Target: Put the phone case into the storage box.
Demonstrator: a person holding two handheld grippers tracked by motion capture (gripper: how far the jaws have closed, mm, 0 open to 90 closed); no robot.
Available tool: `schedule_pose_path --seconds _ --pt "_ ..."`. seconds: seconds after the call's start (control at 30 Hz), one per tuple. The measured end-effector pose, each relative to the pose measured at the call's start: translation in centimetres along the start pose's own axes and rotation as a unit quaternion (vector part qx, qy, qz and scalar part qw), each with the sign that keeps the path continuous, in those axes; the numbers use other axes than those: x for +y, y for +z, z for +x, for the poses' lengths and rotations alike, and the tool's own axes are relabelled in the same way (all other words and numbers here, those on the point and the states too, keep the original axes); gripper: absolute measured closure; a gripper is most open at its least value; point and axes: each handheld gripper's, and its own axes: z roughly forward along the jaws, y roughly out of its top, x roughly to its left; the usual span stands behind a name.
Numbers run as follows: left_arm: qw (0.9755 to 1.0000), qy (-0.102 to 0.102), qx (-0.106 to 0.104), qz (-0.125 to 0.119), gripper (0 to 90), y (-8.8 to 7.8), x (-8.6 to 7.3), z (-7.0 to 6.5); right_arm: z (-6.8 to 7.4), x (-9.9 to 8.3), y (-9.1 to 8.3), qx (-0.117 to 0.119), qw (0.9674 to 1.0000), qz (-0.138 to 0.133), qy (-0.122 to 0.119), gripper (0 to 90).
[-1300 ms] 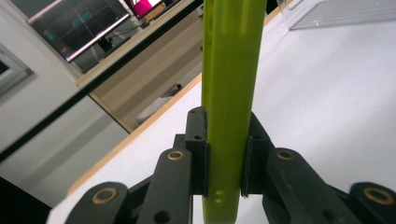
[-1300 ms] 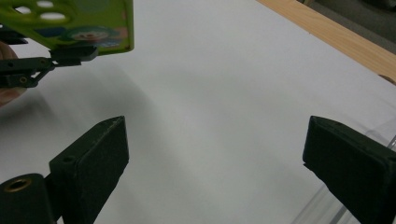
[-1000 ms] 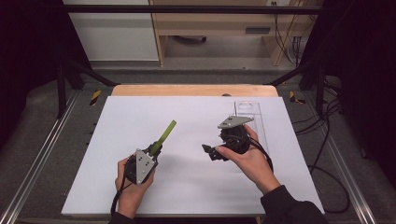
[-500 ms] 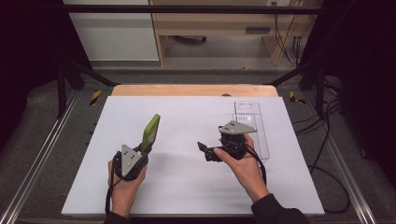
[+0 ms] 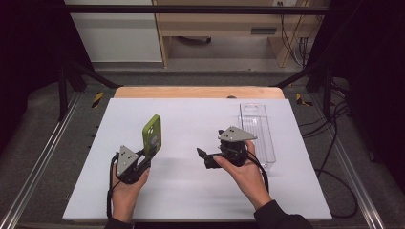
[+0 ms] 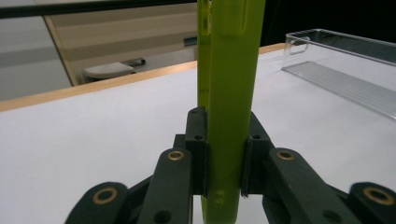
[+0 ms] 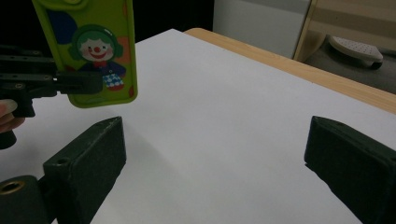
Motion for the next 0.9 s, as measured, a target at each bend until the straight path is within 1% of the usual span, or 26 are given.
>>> schedule_pose_path --seconds 0.03,0.17,0.33,0.43,0.53,0.67,0.7,0.77,0.9 --pt "0.9999 -0.008 -0.007 0.0 76.7 0.0 0.0 0.0 0.0 0.0 0.0 0.0 1.0 -0.001 0.001 6.0" --pt "0.9992 -0.026 -0.031 0.005 76.7 0.2 0.0 -0.3 0.4 -0.1 0.3 0.002 1.0 -0.001 -0.001 5.7" --pt "0.998 -0.034 -0.052 0.011 76.7 0.5 0.0 -0.9 0.9 -0.1 0.4 0.005 1.0 -0.005 -0.002 5.6" --pt "0.9966 -0.045 -0.068 0.015 76.7 0.7 -0.1 -1.3 1.0 -0.1 0.4 0.005 1.0 -0.006 -0.003 5.6" --pt "0.9955 -0.054 -0.077 0.012 76.7 0.9 -0.1 -1.6 1.1 -0.1 0.4 0.006 0.9999 -0.009 -0.004 5.6" --pt "0.9929 -0.071 -0.094 0.012 76.7 1.0 -0.3 -1.9 1.4 -0.1 0.5 0.005 0.9999 -0.013 -0.004 5.7" --pt "0.9917 -0.079 -0.101 0.012 76.7 1.0 -0.3 -2.0 1.4 -0.1 0.5 0.006 0.9999 -0.014 -0.003 5.7" --pt "0.9901 -0.088 -0.108 0.013 76.7 1.1 -0.4 -2.1 1.6 -0.1 0.6 0.007 0.9999 -0.013 -0.003 5.7" --pt "0.9879 -0.096 -0.121 0.013 76.7 1.3 -0.5 -2.2 1.8 -0.1 0.8 0.017 0.9998 -0.01 0.0 5.3"
